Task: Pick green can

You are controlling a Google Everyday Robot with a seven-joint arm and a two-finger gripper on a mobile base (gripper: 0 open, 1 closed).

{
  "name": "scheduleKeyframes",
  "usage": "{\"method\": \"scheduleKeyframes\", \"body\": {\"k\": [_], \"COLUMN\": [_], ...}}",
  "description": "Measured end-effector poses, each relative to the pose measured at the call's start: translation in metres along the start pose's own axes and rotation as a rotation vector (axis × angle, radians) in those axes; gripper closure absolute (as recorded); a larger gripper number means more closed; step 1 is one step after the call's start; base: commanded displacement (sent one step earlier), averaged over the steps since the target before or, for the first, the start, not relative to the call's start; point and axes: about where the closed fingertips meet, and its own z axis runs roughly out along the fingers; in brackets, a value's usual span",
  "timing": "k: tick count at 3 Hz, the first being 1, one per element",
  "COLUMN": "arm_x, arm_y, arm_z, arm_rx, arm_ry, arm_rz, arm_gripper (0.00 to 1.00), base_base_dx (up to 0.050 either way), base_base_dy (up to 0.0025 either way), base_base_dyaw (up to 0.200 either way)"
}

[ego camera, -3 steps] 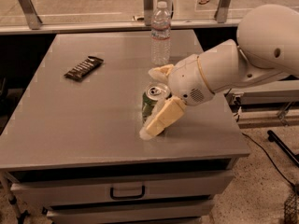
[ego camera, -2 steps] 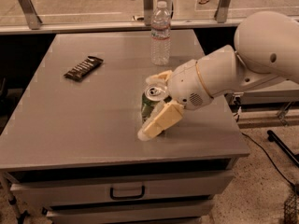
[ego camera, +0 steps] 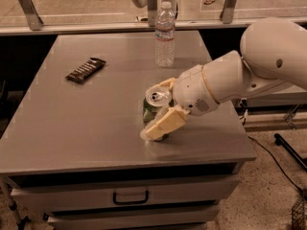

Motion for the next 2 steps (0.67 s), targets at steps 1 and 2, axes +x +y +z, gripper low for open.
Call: {"method": "scheduleKeyframes", "body": {"k": [1, 2], "arm_x": [-0.0014, -0.0025], "arm_y": [-0.0004, -0.0006], "arm_z": [-0.0013, -0.0023], "arm_rx": [0.001, 0.001], "arm_ry": [-0.002, -0.002], "arm_rz": [0.000, 0.000], "arm_gripper": [0.74, 0.97], "base_base_dx": [0.000, 0.000], "base_base_dy": [0.00000, 0.00000], "base_base_dyaw": [0.000, 0.000]}}
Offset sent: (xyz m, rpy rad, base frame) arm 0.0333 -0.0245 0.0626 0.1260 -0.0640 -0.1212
